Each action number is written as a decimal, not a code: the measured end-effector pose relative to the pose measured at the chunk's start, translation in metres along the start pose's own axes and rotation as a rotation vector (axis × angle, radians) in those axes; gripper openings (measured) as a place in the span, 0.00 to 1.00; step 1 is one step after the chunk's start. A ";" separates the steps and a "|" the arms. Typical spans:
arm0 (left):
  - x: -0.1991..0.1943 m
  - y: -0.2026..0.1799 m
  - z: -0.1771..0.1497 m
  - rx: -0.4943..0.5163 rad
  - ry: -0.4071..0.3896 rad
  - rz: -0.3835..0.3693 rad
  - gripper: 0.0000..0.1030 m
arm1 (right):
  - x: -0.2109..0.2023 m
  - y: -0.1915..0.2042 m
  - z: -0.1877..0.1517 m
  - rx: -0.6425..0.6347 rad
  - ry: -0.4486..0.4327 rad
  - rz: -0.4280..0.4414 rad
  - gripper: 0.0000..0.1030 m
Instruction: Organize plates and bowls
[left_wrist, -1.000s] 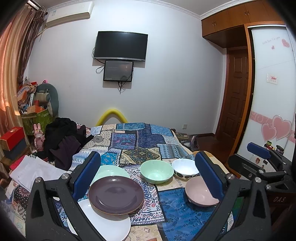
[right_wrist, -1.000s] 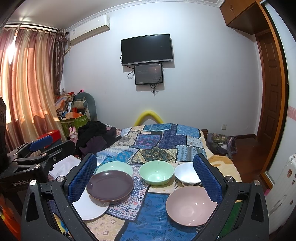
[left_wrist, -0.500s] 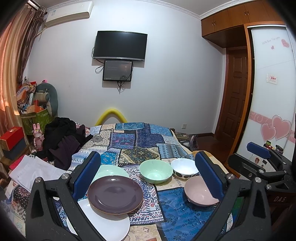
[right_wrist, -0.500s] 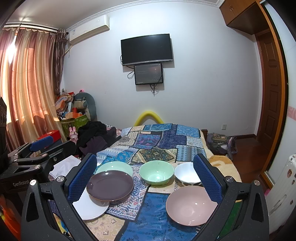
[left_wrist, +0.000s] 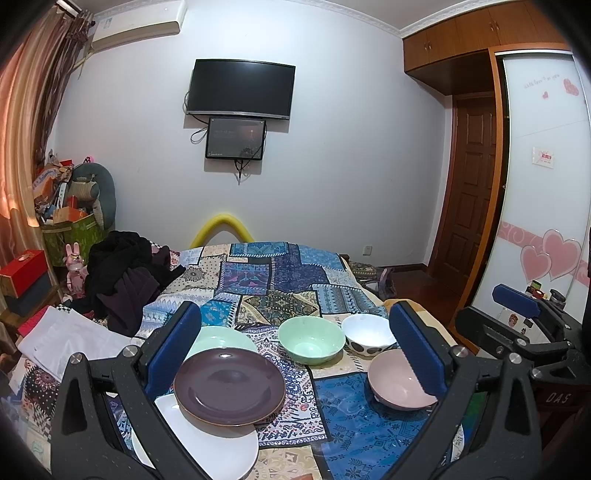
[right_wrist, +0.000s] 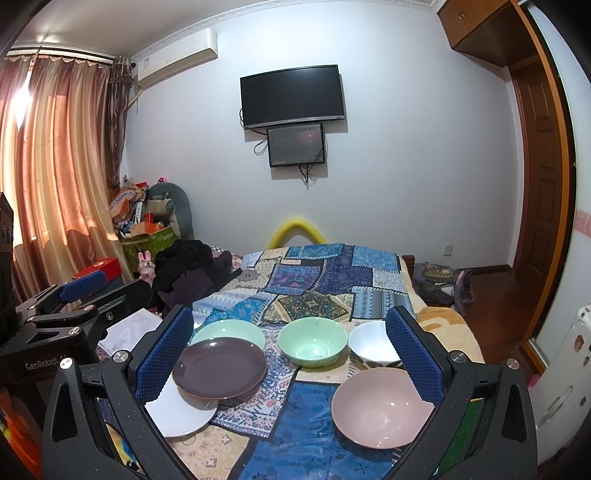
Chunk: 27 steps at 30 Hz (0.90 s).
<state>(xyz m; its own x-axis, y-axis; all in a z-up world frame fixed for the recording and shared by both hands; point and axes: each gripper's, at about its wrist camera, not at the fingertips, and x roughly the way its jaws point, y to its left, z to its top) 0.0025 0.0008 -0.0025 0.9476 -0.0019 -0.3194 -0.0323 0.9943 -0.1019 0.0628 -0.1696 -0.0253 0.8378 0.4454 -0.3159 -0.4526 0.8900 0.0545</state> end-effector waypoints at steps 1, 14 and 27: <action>0.000 0.000 0.000 0.000 0.001 -0.001 1.00 | 0.000 0.000 -0.001 0.001 0.000 0.000 1.00; 0.006 -0.003 0.000 0.002 0.014 -0.001 1.00 | 0.007 -0.001 -0.003 0.012 0.009 -0.002 1.00; 0.039 0.022 -0.009 -0.019 0.091 -0.002 1.00 | 0.041 -0.003 -0.013 0.025 0.090 0.017 1.00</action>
<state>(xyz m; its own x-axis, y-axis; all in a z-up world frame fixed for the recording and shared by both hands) 0.0357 0.0217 -0.0255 0.9148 -0.0144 -0.4036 -0.0372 0.9921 -0.1198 0.0945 -0.1548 -0.0510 0.7986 0.4511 -0.3984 -0.4581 0.8849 0.0839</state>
